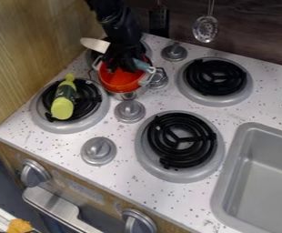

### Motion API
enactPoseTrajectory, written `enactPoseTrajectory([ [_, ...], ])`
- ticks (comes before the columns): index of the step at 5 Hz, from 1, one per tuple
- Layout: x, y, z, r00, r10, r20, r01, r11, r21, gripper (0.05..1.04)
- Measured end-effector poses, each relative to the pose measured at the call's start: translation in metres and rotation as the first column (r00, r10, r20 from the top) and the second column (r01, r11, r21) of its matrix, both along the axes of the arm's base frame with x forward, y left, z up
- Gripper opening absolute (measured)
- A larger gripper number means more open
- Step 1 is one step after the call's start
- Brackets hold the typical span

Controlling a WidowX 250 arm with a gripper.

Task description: Put the knife inside the red pot

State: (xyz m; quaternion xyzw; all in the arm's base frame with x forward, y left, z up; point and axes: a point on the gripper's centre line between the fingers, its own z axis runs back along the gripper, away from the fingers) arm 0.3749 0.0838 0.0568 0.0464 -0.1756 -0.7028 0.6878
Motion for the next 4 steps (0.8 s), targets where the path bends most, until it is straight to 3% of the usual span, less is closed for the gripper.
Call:
enactPoseTrajectory([
  [4, -0.002, 0.023, -0.002, 0.999, 0.043, 0.001, -0.043, 0.995, 0.09, 0.267],
])
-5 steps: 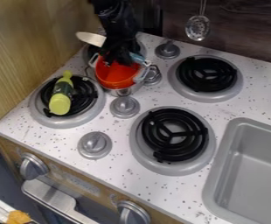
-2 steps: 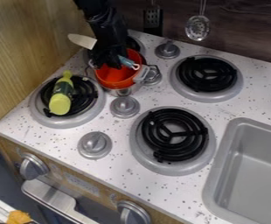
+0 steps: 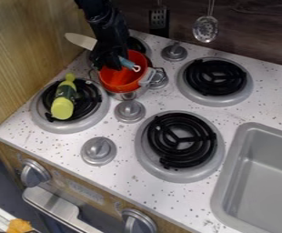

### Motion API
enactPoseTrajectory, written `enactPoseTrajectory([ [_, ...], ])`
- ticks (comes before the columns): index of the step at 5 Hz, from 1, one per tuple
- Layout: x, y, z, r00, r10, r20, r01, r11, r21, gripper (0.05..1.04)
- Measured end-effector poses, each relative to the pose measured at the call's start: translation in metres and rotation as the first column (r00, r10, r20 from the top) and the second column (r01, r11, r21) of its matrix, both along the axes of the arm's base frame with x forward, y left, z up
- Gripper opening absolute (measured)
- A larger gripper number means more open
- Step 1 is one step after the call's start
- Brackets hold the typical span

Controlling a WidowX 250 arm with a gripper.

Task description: Put the knife inside the red pot

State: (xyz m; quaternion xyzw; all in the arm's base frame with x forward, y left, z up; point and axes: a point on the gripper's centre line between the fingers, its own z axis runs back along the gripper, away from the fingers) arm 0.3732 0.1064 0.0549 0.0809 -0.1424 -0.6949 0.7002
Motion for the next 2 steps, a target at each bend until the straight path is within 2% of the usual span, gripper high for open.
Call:
enactPoseTrajectory([
  [1, 0.0016, 0.0004, 0.0003, 1.0, 0.026, 0.006, -0.026, 1.0, 0.001, 0.354],
  [2, 0.0027, -0.0061, -0.0037, 0.999, 0.029, 0.013, -0.029, 1.0, 0.008, 0.612],
])
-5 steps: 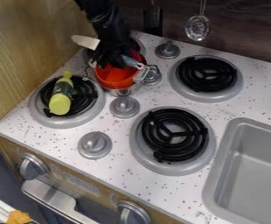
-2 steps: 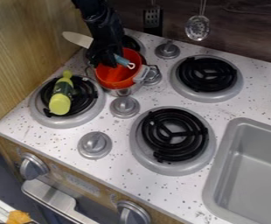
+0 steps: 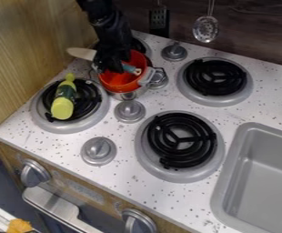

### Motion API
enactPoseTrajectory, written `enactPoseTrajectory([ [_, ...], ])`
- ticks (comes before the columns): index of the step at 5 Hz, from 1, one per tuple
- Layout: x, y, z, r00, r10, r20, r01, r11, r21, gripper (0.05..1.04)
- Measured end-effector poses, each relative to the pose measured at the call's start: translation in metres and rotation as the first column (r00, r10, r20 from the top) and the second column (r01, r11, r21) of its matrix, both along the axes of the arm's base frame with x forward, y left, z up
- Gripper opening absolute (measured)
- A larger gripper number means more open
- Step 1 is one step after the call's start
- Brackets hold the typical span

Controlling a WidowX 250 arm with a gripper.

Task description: Put the knife inside the red pot

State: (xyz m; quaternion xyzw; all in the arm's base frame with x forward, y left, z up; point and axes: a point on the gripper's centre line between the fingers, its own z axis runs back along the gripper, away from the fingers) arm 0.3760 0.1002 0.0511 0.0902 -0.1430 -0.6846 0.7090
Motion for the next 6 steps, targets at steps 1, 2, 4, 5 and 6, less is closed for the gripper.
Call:
enactPoseTrajectory([
  [1, 0.002, -0.003, 0.0, 1.0, 0.004, 0.008, -0.004, 1.0, -0.006, 0.908],
  [2, 0.002, -0.004, 0.0, 1.0, 0.015, 0.005, -0.015, 1.0, -0.011, 1.003],
  [4, -0.004, -0.012, 0.0, 0.996, 0.067, -0.058, -0.071, 0.995, -0.068, 1.001],
  [5, -0.012, -0.015, 0.001, 0.957, 0.253, -0.141, -0.271, 0.954, -0.131, 0.999],
  [6, -0.015, -0.022, 0.021, 0.909, 0.393, -0.137, -0.41, 0.903, -0.129, 0.999],
])
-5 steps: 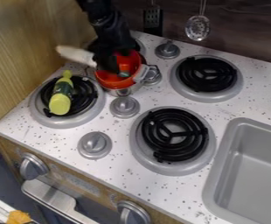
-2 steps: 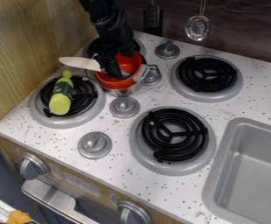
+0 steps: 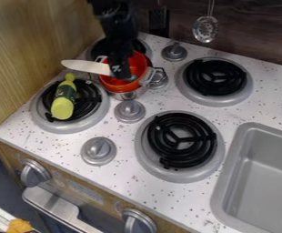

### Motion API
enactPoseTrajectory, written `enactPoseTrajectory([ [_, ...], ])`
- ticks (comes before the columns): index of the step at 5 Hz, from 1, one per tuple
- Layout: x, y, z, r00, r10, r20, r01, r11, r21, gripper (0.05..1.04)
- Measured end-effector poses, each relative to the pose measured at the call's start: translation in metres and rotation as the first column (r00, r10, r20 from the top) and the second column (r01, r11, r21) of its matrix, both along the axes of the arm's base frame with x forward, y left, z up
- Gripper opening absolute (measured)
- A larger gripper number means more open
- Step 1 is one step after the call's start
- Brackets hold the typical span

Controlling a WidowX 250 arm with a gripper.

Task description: Put the knife inside the red pot

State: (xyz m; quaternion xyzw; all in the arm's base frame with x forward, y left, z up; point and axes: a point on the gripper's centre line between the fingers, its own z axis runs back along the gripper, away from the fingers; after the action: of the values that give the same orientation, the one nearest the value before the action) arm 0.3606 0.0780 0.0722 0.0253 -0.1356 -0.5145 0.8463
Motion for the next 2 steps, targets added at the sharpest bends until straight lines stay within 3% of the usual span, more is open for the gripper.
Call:
enactPoseTrajectory([
  [2, -0.015, -0.024, 0.016, 0.962, 0.275, 0.007, -0.274, 0.962, -0.013, 0.999],
])
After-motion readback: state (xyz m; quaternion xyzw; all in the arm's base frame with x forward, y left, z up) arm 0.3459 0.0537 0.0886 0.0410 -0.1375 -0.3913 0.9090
